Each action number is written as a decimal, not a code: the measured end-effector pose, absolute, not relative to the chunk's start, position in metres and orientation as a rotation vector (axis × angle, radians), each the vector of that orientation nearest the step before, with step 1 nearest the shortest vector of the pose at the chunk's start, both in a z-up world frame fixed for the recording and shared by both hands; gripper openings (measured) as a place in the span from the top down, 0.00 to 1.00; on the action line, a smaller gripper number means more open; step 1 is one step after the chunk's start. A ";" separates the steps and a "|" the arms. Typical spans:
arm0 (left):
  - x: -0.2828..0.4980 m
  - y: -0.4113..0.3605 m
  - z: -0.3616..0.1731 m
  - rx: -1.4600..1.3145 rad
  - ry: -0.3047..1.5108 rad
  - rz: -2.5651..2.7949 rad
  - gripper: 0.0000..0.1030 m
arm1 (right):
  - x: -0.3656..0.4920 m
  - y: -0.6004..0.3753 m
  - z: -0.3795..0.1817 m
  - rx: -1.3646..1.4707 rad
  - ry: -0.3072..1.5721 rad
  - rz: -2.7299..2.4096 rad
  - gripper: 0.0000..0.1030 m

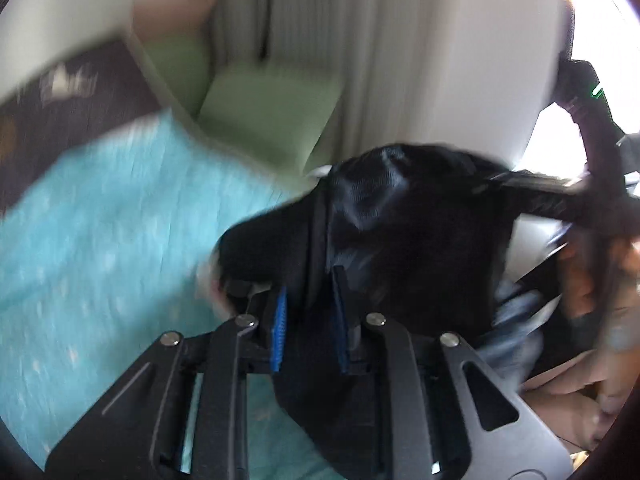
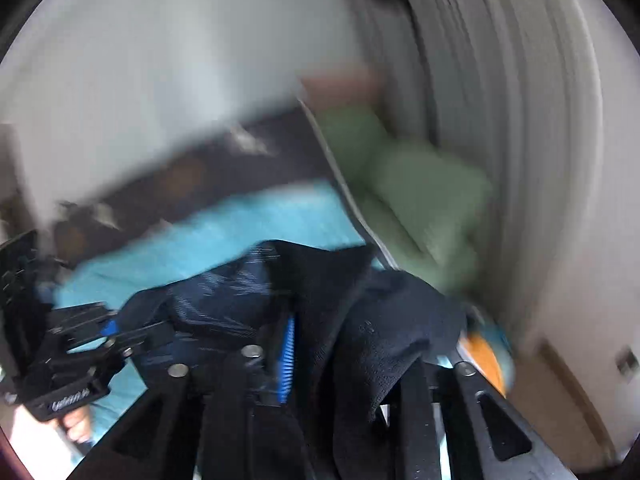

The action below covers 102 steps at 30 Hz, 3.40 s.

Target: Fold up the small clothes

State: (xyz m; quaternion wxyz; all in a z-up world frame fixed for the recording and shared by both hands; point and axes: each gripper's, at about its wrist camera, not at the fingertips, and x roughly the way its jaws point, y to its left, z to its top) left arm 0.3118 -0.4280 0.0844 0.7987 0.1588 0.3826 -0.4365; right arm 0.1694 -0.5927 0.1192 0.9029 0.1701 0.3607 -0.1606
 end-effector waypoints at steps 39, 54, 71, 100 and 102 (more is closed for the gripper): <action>0.225 -0.350 0.015 -0.109 1.086 -1.034 0.78 | 0.050 -0.577 0.011 1.009 0.631 -0.278 0.89; 0.155 -0.320 0.045 0.105 0.978 -1.098 0.86 | -0.005 -0.539 0.031 0.797 0.644 -0.315 0.93; 0.128 -0.282 0.053 0.136 0.903 -1.087 0.50 | -0.067 -0.541 0.048 0.714 0.572 -0.461 0.46; 0.063 -0.264 0.072 0.303 0.560 -0.875 0.13 | -0.088 -0.389 0.056 0.283 0.582 -0.608 0.23; 0.061 -0.263 0.072 0.309 0.560 -0.876 0.13 | -0.088 -0.389 0.056 0.287 0.582 -0.609 0.23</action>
